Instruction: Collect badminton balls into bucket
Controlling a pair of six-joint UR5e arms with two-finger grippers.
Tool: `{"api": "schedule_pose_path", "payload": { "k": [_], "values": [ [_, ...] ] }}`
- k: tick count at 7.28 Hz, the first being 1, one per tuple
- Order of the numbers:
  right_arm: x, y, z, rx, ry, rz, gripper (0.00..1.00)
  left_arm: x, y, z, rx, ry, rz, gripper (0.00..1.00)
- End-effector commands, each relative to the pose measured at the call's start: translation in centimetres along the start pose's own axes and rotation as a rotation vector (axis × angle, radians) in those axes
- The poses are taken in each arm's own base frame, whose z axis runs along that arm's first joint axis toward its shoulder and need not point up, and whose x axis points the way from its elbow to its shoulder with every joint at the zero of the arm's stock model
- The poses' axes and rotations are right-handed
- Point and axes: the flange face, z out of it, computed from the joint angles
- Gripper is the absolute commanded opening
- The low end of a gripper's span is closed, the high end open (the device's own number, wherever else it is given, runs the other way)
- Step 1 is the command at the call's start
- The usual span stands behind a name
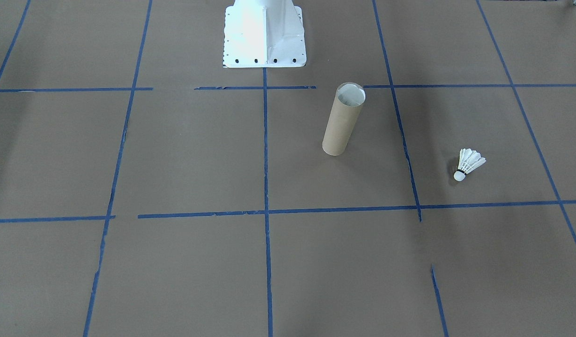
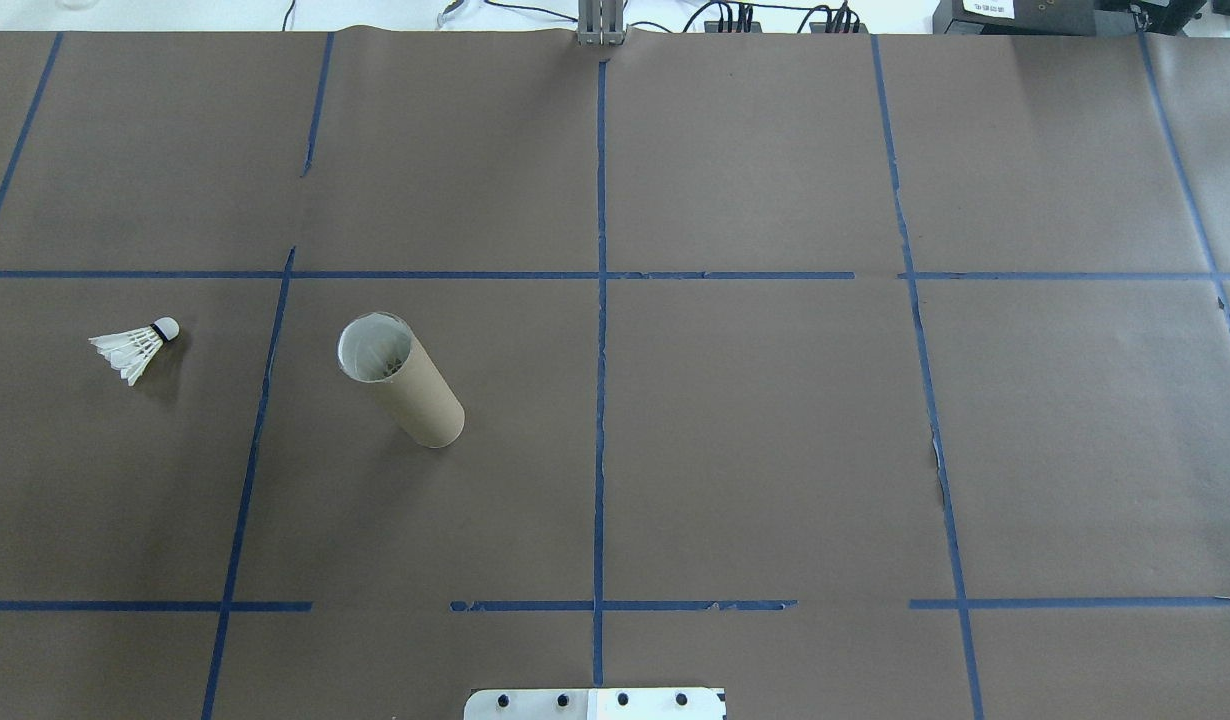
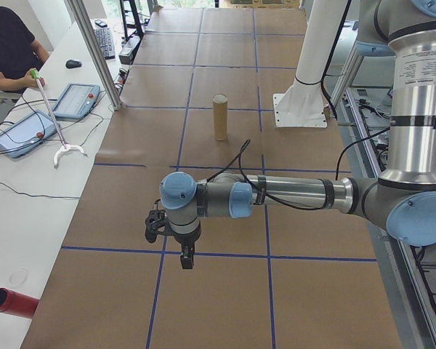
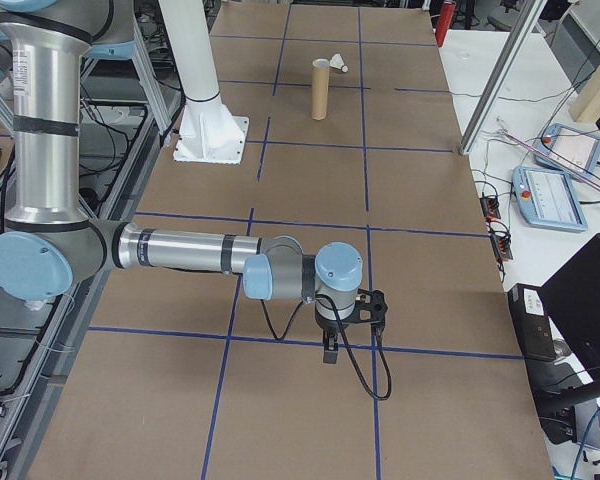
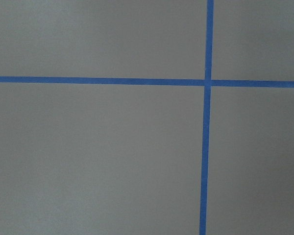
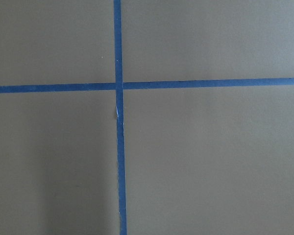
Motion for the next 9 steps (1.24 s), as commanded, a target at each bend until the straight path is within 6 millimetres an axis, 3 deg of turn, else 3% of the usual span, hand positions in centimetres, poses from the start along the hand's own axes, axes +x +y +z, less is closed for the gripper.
{"api": "schedule_pose_path", "payload": {
  "k": [1, 4, 5, 7, 9],
  "values": [
    [0.0, 0.0, 0.0, 0.000, 0.000, 0.000, 1.00, 0.2, 0.1, -0.2, 0.005, 0.000, 0.004, 1.00],
    [0.0, 0.0, 0.0, 0.000, 0.000, 0.000, 1.00, 1.4, -1.3, -1.1, 0.028, 0.005, 0.019, 1.00],
    [0.0, 0.0, -0.1, 0.001, 0.000, -0.001, 1.00, 3.0, -2.7, -2.8, 0.063, 0.009, -0.022, 1.00],
    [0.0, 0.0, -0.1, 0.001, 0.000, -0.001, 1.00, 9.2, -2.9, -6.3, 0.129, 0.109, -0.046, 1.00],
    [0.0, 0.0, 0.0, 0.000, 0.000, 0.000, 1.00, 13.7, -2.8, -5.4, 0.096, 0.229, 0.009, 1.00]
  ]
}}
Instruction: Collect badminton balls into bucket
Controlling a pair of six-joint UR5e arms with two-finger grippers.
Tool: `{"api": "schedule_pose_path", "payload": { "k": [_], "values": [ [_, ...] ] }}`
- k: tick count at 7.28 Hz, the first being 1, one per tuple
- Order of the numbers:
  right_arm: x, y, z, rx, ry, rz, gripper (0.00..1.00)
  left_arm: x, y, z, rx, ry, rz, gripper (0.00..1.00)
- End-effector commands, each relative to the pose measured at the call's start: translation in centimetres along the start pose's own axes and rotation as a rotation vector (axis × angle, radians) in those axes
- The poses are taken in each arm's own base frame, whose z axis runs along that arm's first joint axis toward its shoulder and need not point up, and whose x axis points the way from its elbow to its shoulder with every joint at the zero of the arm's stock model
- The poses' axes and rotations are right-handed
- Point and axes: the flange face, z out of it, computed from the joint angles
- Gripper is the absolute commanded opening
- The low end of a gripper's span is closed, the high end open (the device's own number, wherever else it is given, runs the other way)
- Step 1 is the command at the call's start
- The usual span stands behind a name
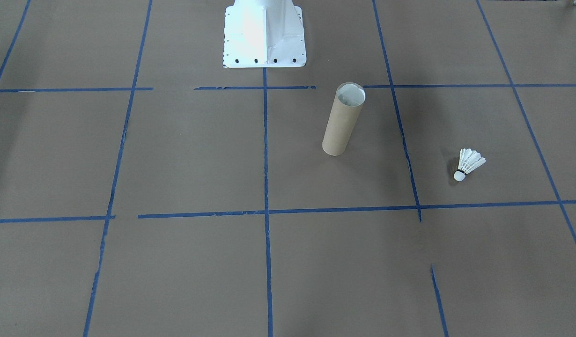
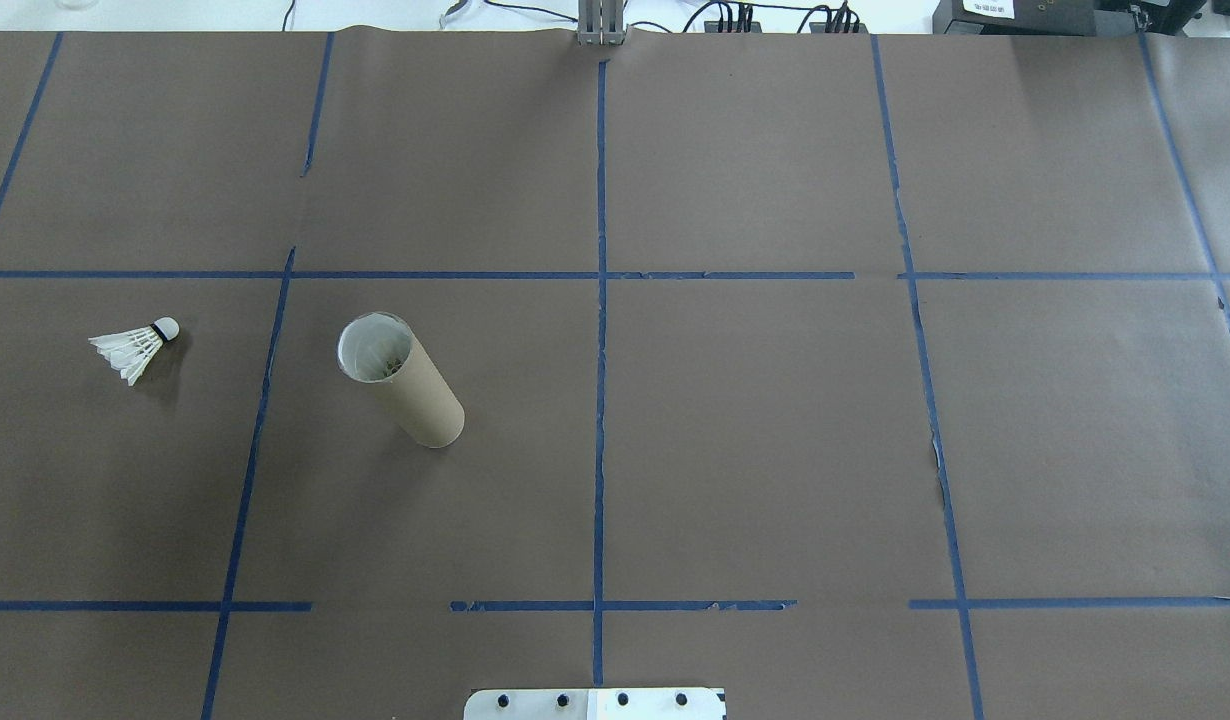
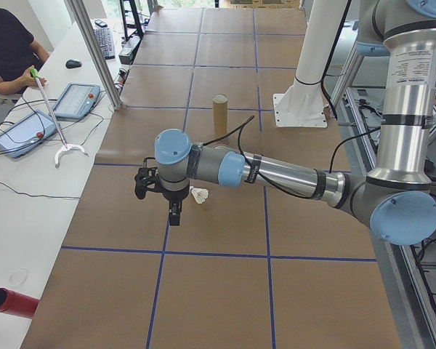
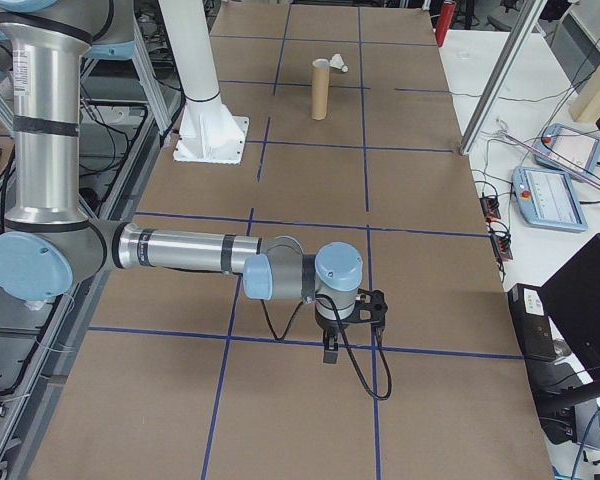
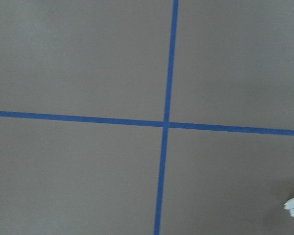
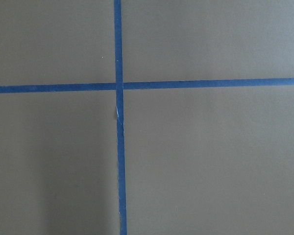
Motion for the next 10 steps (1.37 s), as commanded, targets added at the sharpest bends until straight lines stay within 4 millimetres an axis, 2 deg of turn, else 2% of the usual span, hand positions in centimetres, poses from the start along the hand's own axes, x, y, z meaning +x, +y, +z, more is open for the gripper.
{"api": "schedule_pose_path", "payload": {
  "k": [1, 2, 3, 4, 5, 7, 8, 9, 10],
  "values": [
    [0.0, 0.0, 0.0, 0.000, 0.000, 0.000, 1.00, 5.2, 0.3, 3.3, -0.023, 0.079, -0.001, 1.00],
    [0.0, 0.0, 0.0, 0.000, 0.000, 0.000, 1.00, 5.9, 0.5, 4.4, 0.010, 0.105, -0.072, 1.00],
    [0.0, 0.0, 0.0, 0.001, 0.000, -0.001, 1.00, 4.4, 3.0, 5.3, 0.047, 0.131, -0.077, 1.00],
    [0.0, 0.0, 0.0, 0.001, 0.000, -0.001, 1.00, 2.2, 4.4, 6.7, 0.062, 0.160, -0.102, 1.00],
    [0.0, 0.0, 0.0, 0.000, 0.000, 0.000, 1.00, 2.6, 4.6, 8.8, 0.062, 0.178, -0.110, 1.00],
    [0.0, 0.0, 0.0, 0.000, 0.000, 0.000, 1.00, 5.6, 6.5, 12.3, 0.031, 0.231, -0.271, 1.00],
    [0.0, 0.0, 0.0, 0.000, 0.000, 0.000, 1.00, 6.0, 7.3, 13.2, 0.035, 0.268, -0.307, 1.00],
    [0.0, 0.0, 0.0, 0.000, 0.000, 0.000, 1.00, 6.2, 7.5, 13.0, 0.086, 0.301, -0.336, 1.00],
    [0.0, 0.0, 0.0, 0.000, 0.000, 0.000, 1.00, 5.5, 7.9, 14.1, 0.119, 0.308, -0.408, 1.00]
  ]
}}
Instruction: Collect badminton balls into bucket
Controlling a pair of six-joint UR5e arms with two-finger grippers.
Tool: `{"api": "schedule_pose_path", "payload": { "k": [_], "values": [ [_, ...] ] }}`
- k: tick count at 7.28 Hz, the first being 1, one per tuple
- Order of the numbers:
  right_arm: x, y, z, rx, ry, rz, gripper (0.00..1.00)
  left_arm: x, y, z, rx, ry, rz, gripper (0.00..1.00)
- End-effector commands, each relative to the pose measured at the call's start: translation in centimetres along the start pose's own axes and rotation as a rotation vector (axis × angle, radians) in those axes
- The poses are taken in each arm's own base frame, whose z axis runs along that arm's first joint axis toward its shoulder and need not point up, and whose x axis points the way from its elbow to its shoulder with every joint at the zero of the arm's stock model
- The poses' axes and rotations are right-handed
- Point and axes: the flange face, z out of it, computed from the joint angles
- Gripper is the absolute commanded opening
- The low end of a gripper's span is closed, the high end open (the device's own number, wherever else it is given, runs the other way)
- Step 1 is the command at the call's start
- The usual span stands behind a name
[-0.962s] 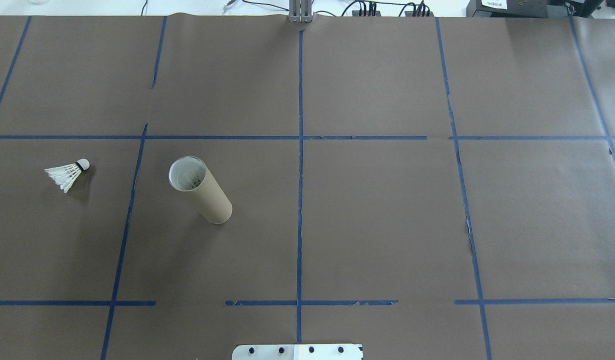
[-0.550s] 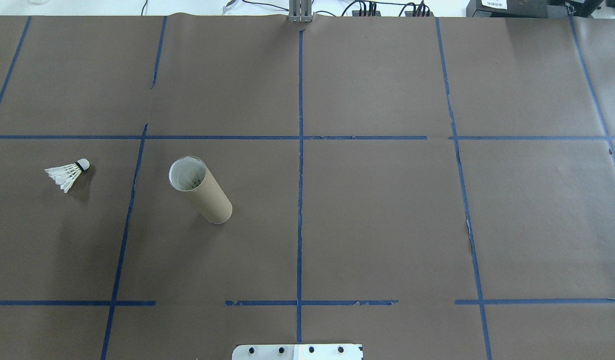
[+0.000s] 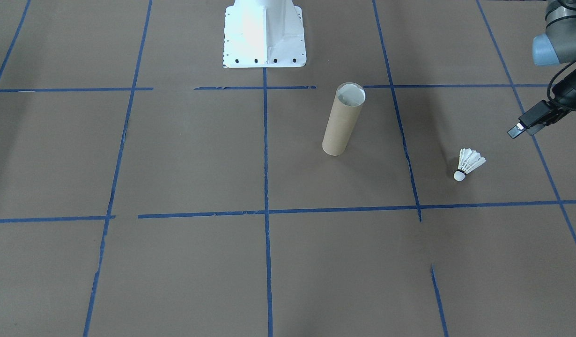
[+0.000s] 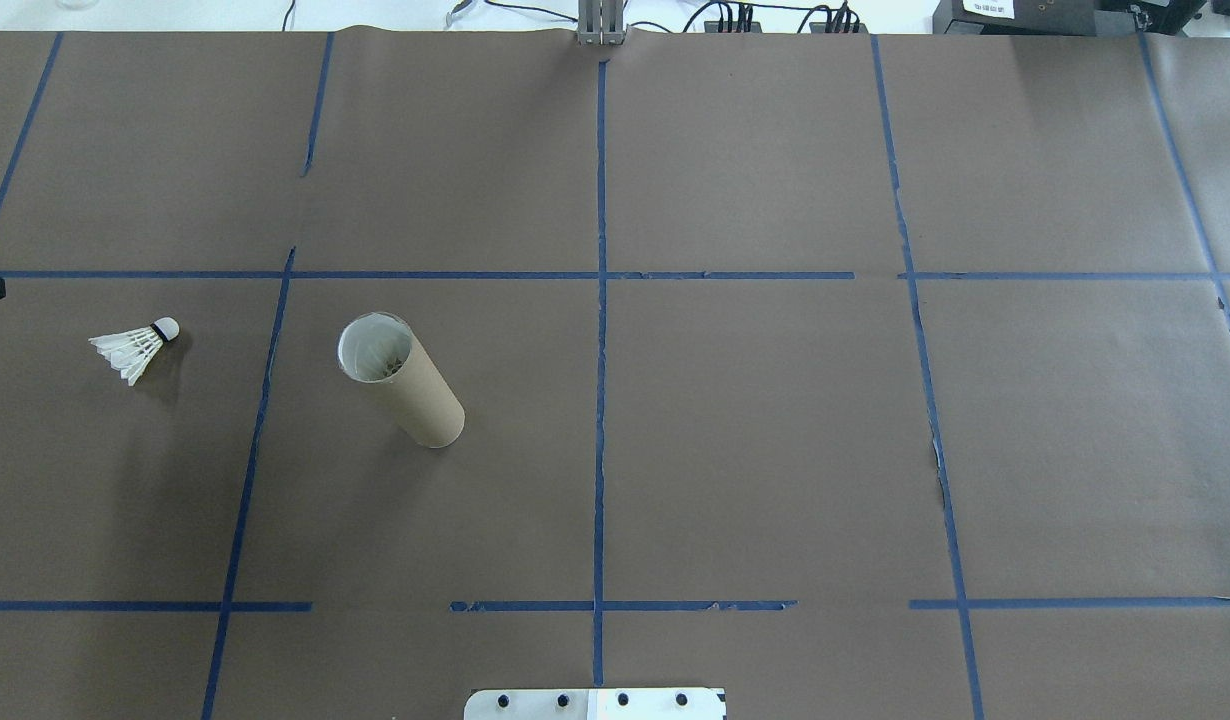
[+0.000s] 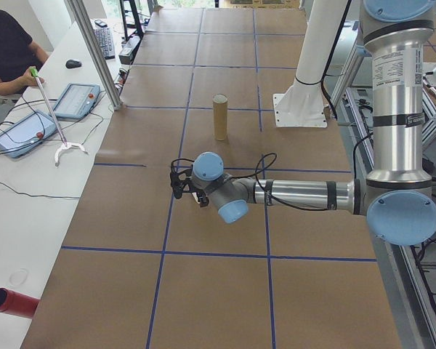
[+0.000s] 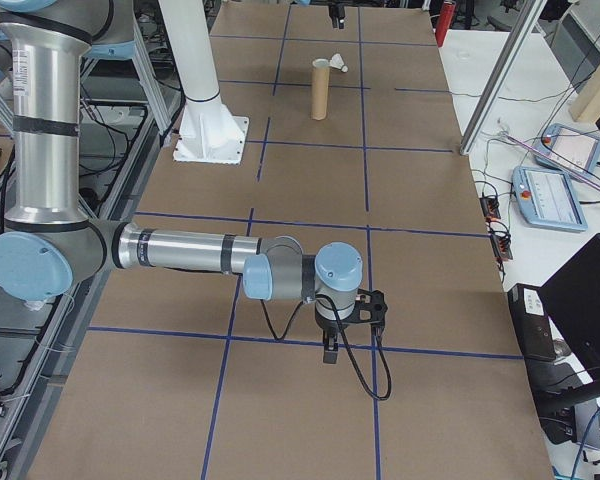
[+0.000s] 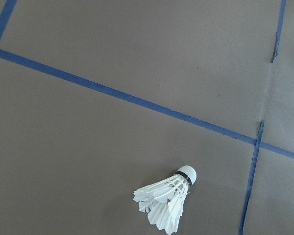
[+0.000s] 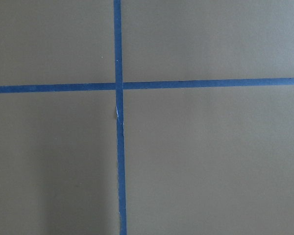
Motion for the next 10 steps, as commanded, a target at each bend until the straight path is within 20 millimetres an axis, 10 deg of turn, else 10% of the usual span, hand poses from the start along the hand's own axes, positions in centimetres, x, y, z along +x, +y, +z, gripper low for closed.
{"api": "schedule_pose_path", "payload": {
  "k": [1, 4, 10],
  "values": [
    [0.0, 0.0, 0.0, 0.000, 0.000, 0.000, 1.00, -0.8, 1.4, 2.2, 0.053, 0.057, -0.130, 1.00],
    [0.0, 0.0, 0.0, 0.000, 0.000, 0.000, 1.00, 0.7, 4.3, 6.3, 0.078, 0.072, -0.239, 1.00],
    [0.0, 0.0, 0.0, 0.000, 0.000, 0.000, 1.00, 0.3, 3.6, 11.4, 0.119, 0.078, -0.242, 1.00]
  ]
}}
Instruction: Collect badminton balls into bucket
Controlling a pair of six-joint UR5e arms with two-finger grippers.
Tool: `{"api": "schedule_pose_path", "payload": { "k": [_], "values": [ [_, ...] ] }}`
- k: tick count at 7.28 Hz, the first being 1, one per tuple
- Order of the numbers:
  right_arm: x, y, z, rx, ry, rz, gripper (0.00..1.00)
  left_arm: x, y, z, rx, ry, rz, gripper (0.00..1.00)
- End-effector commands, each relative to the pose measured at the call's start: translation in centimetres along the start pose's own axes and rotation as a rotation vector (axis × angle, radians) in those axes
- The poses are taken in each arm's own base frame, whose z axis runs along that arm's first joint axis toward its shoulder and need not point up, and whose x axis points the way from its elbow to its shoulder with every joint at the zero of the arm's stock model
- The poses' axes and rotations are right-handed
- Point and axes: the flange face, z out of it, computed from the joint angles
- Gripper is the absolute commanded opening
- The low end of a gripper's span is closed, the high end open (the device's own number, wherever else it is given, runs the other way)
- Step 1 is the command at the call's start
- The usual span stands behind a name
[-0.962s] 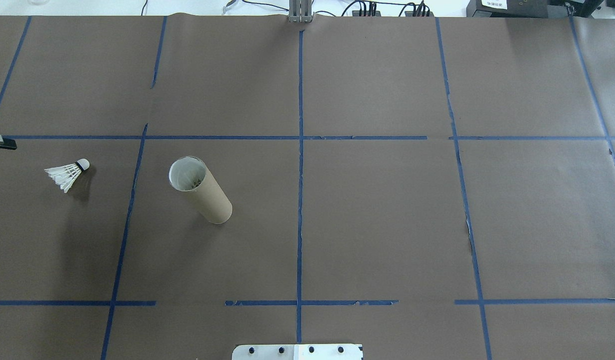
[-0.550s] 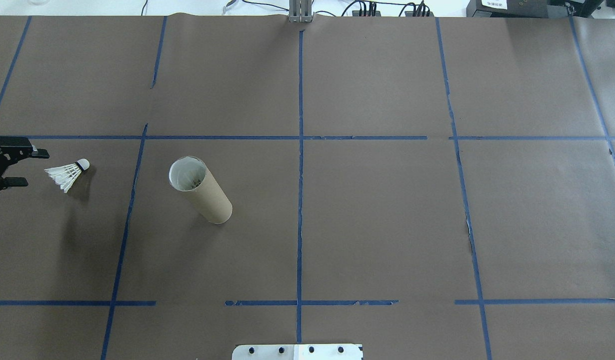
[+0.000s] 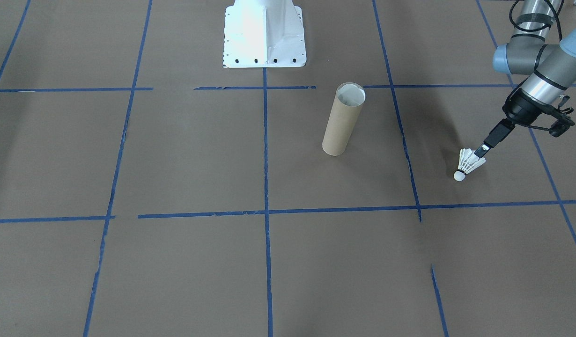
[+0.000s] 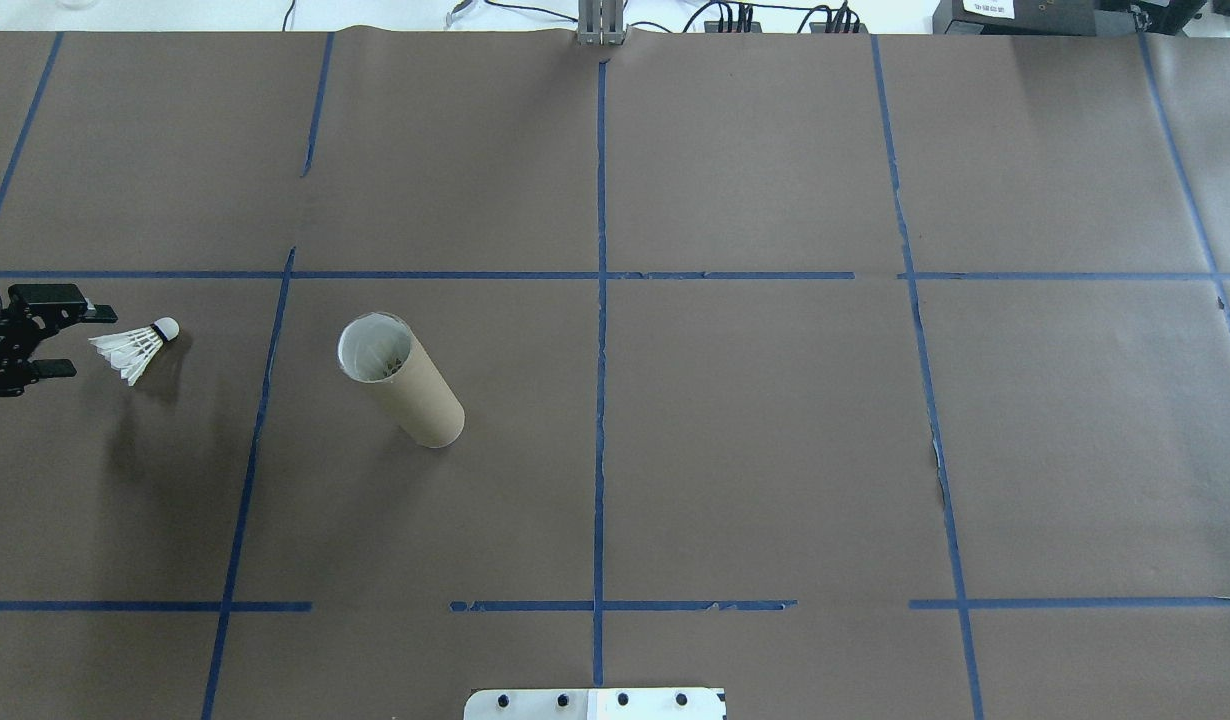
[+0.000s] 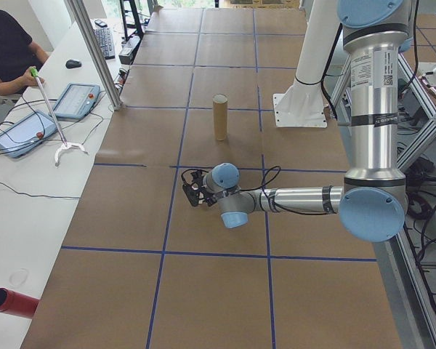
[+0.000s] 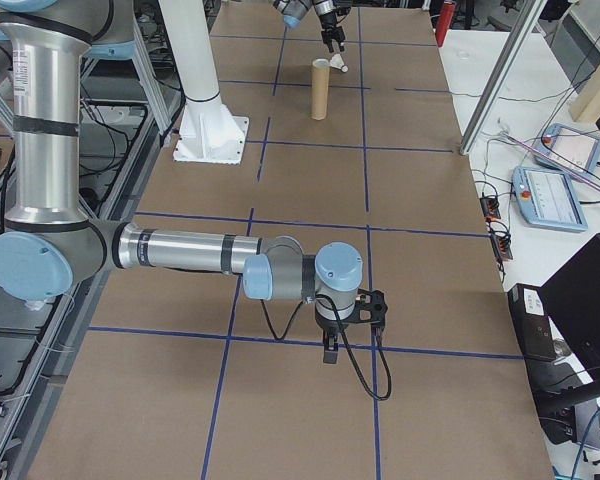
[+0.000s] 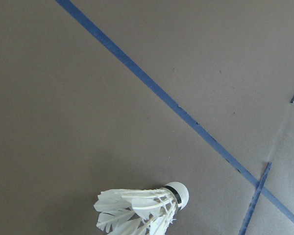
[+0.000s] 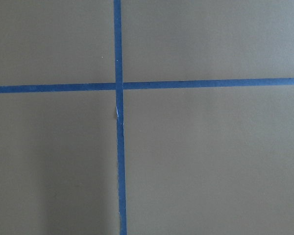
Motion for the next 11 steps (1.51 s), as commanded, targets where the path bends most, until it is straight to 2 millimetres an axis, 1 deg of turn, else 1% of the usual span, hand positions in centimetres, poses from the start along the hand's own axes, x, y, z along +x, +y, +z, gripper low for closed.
{"api": "schedule_pose_path", "payload": {
  "k": [1, 2, 3, 4, 5, 6, 7, 8, 9, 10, 11],
  "values": [
    [0.0, 0.0, 0.0, 0.000, 0.000, 0.000, 1.00, 1.0, -0.6, 2.3, -0.007, 0.004, 0.006, 1.00],
    [0.0, 0.0, 0.0, 0.000, 0.000, 0.000, 1.00, 1.4, -0.4, 3.1, -0.015, 0.002, 0.010, 1.00],
    [0.0, 0.0, 0.0, 0.000, 0.000, 0.000, 1.00, 1.5, -0.2, 3.3, -0.019, 0.003, 0.013, 0.92],
    [0.0, 0.0, 0.0, 0.000, 0.000, 0.000, 1.00, 1.5, -0.1, 3.4, -0.022, 0.000, 0.014, 0.66],
    [0.0, 0.0, 0.0, 0.000, 0.000, 0.000, 1.00, 1.4, -0.1, 3.4, -0.023, -0.001, 0.015, 0.35],
    [0.0, 0.0, 0.0, 0.000, 0.000, 0.000, 1.00, 1.2, -0.1, 3.4, -0.023, -0.003, 0.016, 0.11],
    [0.0, 0.0, 0.0, 0.000, 0.000, 0.000, 1.00, 1.1, -0.1, 3.4, -0.029, -0.005, 0.021, 0.00],
    [0.0, 0.0, 0.0, 0.000, 0.000, 0.000, 1.00, 1.1, 0.1, 3.1, -0.036, 0.009, 0.041, 0.00],
    [0.0, 0.0, 0.0, 0.000, 0.000, 0.000, 1.00, 1.7, 0.6, 2.5, -0.064, 0.030, 0.056, 0.00],
    [0.0, 0.0, 0.0, 0.000, 0.000, 0.000, 1.00, 2.3, 2.2, 1.8, -0.194, 0.022, 0.069, 0.00],
    [-0.1, 0.0, -0.1, 0.001, 0.000, -0.001, 1.00, 4.3, 2.4, 0.2, -0.244, 0.048, 0.079, 0.00]
  ]
}}
